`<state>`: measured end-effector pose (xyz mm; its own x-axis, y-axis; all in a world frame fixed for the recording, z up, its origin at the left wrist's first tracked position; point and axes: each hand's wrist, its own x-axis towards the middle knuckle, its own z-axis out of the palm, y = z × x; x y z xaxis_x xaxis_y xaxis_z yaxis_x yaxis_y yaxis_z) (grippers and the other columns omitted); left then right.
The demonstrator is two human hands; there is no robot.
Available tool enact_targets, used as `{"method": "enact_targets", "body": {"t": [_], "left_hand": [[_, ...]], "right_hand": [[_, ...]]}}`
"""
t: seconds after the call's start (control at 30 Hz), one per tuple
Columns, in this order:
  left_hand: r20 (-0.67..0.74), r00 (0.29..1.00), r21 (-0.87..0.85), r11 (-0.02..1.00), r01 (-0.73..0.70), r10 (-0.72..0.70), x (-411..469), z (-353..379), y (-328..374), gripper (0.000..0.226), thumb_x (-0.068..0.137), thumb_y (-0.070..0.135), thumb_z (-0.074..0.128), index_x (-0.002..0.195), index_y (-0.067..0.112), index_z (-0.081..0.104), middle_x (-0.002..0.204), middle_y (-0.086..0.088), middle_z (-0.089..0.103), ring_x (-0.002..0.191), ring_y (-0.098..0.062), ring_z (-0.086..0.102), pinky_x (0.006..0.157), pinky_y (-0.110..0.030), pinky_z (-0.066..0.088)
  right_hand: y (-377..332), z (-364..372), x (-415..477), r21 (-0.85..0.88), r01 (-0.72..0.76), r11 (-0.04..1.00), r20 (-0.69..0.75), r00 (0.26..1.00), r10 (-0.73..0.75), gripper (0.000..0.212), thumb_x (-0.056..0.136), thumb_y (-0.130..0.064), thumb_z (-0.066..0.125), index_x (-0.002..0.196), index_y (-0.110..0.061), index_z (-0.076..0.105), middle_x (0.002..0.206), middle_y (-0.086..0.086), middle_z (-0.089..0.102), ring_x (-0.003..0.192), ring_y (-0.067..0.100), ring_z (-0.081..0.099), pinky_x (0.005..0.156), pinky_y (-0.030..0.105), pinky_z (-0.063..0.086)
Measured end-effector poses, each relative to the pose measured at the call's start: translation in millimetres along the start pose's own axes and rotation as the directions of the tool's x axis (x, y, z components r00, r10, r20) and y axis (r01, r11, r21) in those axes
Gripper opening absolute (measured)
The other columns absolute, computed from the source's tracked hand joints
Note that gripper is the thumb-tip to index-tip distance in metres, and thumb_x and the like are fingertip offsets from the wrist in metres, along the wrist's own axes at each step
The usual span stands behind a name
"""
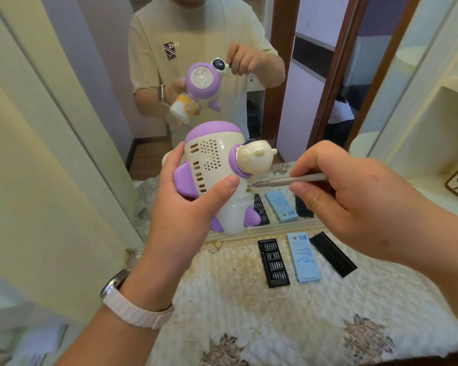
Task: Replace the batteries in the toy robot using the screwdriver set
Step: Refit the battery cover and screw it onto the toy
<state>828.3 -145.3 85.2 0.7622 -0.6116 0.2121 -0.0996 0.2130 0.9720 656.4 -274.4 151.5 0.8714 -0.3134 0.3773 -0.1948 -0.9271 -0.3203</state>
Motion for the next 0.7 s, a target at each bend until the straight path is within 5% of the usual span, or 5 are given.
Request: {"method": "enact_targets", "body": {"t": [0.2, 0.4, 0.47, 0.7], "left_hand": [[0.008, 1.000, -0.080, 0.997, -0.002, 0.002, -7.7, -17.0, 4.1, 0.090, 0.061, 0.040, 0.084, 0.142, 0.031, 0.046, 0.120, 0.002, 0.070, 0.105, -0.016, 0.070, 0.074, -0.025, 0.058], [0.015, 1.000, -0.127, 0.992, -0.018, 0.020, -9.5, -29.3, 6.1, 0.092, 0.063, 0.036, 0.084, 0.145, 0.026, 0.044, 0.122, -0.002, 0.069, 0.108, -0.018, 0.070, 0.076, -0.027, 0.059], [0.024, 0.999, -0.134, 0.991, -0.022, 0.026, -9.0, -32.8, 7.0, 0.091, 0.064, 0.035, 0.084, 0.145, 0.025, 0.044, 0.123, -0.004, 0.068, 0.108, -0.020, 0.069, 0.076, -0.028, 0.059], [0.031, 0.999, -0.161, 0.986, -0.035, 0.040, -0.5, -42.3, 4.4, 0.085, 0.066, 0.032, 0.084, 0.142, 0.025, 0.047, 0.123, -0.006, 0.069, 0.109, -0.022, 0.069, 0.078, -0.030, 0.059]], "right_hand": [[-15.5, 0.0, -0.9, -0.126, 0.072, 0.989, -0.092, 0.992, -0.084, 0.033, 0.096, -0.050, 0.040, 0.088, -0.023, 0.057, 0.052, -0.015, 0.046, 0.043, 0.003, 0.044, 0.040, 0.013, 0.028], [-32.9, 2.7, 0.8, -0.071, 0.109, 0.992, -0.100, 0.988, -0.116, 0.027, 0.093, -0.047, 0.048, 0.100, -0.022, 0.053, 0.059, -0.013, 0.052, 0.058, 0.013, 0.051, 0.040, 0.021, 0.036], [-38.8, 2.1, 1.0, -0.058, 0.121, 0.991, -0.095, 0.987, -0.126, 0.022, 0.089, -0.042, 0.046, 0.098, -0.021, 0.050, 0.058, -0.016, 0.048, 0.066, 0.012, 0.051, 0.051, 0.024, 0.043], [-46.9, 0.6, 13.8, -0.213, 0.131, 0.968, -0.075, 0.986, -0.149, 0.028, 0.098, -0.040, 0.043, 0.089, -0.017, 0.056, 0.051, -0.014, 0.044, 0.040, 0.006, 0.044, 0.033, 0.026, 0.038]]}}
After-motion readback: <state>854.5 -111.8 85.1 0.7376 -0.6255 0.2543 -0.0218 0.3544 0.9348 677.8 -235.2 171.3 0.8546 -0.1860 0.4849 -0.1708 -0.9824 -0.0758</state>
